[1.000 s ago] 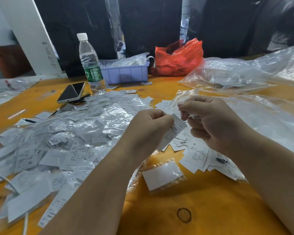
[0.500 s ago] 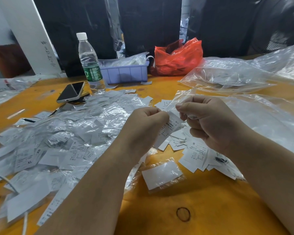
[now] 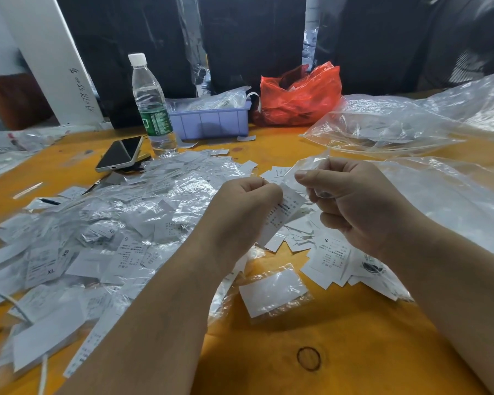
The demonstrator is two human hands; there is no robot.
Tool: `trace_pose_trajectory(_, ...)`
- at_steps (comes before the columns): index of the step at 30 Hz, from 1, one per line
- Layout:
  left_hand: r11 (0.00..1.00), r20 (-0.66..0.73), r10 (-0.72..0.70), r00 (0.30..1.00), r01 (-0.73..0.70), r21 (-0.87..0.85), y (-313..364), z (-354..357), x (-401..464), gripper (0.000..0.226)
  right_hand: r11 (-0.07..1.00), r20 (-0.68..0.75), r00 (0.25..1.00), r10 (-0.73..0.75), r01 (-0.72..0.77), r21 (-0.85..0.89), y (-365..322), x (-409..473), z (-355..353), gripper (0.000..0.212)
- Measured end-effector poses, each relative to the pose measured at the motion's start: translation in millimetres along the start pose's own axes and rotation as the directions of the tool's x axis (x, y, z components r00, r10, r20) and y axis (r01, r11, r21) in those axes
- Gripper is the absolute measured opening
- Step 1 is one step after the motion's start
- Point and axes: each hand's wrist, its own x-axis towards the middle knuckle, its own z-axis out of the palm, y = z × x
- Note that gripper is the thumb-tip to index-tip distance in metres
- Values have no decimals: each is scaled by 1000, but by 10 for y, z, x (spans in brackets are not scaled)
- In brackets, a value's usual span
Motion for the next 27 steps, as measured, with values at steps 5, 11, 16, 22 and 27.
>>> trace_pose_trajectory(5,999,72,6,997,-9,41,5,17,-11,19,1000,-40,999,-14,13,-20,10,5,-10,31)
trace_pose_trajectory(11,999,53,9,999,-11,43,7,10,-17,22,999,-6,1000,-6,6,-49,11,-9,8,27)
trace_pose_trajectory(16,1000,10,8,1000,-8,21,23,1,-24,20,999,55,998,12,-9,-48,10,-17,2,23)
trace_pose_trajectory(22,999,-27,-15,1000,16,38,19,-17,-9,21,997,122,992,35,-27,-68,-4,-9,-28,17)
trace_pose_trajectory(27,996,-30,-71,997,69,-51,46,-21,-30,20,997,139,989,58,-50,-61,-20,-10,-36,19)
